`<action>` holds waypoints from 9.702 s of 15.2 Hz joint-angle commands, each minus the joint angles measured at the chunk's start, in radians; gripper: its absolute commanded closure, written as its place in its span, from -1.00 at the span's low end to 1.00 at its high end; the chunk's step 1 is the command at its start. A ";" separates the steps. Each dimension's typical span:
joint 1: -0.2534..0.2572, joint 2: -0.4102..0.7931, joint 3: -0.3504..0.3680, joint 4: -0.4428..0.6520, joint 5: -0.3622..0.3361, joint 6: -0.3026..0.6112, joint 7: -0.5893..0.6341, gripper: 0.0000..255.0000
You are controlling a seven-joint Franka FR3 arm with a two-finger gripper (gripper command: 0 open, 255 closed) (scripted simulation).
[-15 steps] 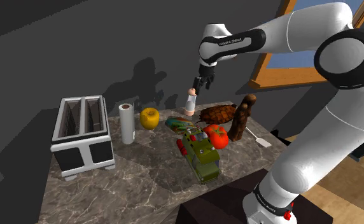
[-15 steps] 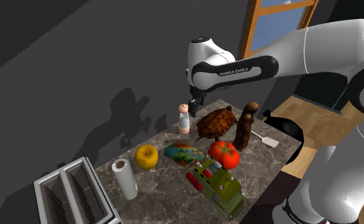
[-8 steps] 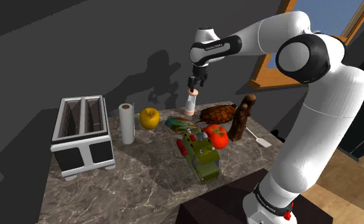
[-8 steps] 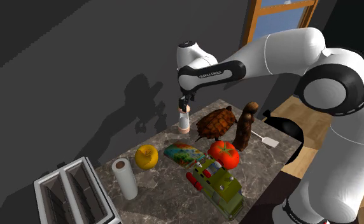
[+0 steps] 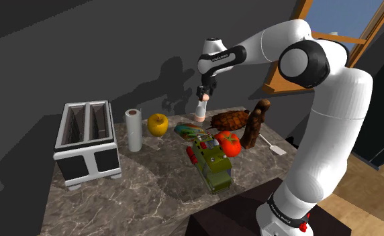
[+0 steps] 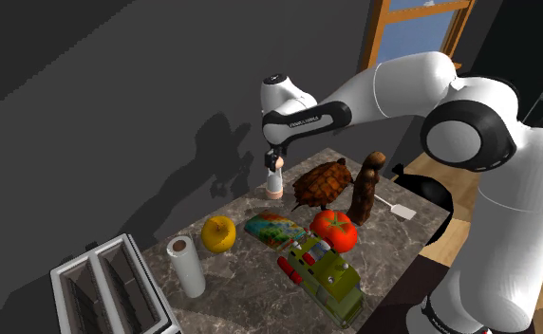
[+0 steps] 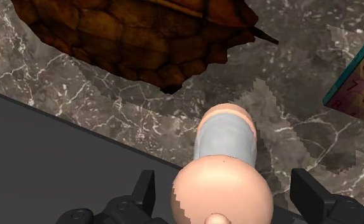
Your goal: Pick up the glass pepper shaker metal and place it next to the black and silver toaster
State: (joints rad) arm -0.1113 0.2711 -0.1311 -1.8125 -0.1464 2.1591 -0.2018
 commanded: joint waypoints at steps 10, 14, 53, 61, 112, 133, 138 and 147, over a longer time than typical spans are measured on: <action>-0.002 0.011 -0.001 -0.005 0.000 0.017 0.000 1.00; -0.002 0.011 -0.001 -0.005 0.000 0.017 0.000 1.00; 0.001 -0.047 0.000 0.374 0.017 -0.417 -0.060 1.00; -0.001 -0.017 0.000 0.524 0.023 -0.536 -0.078 1.00; 0.513 -0.169 0.430 0.511 -0.049 -0.834 0.820 1.00; 0.508 -0.244 0.429 0.144 -0.022 -0.543 0.869 1.00; 0.506 -0.249 0.428 0.072 -0.021 -0.475 0.877 1.00; 0.505 -0.243 0.426 -0.041 -0.027 -0.358 0.895 1.00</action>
State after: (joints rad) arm 0.3936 0.0291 0.2952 -1.8366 -0.1727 1.7842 0.6903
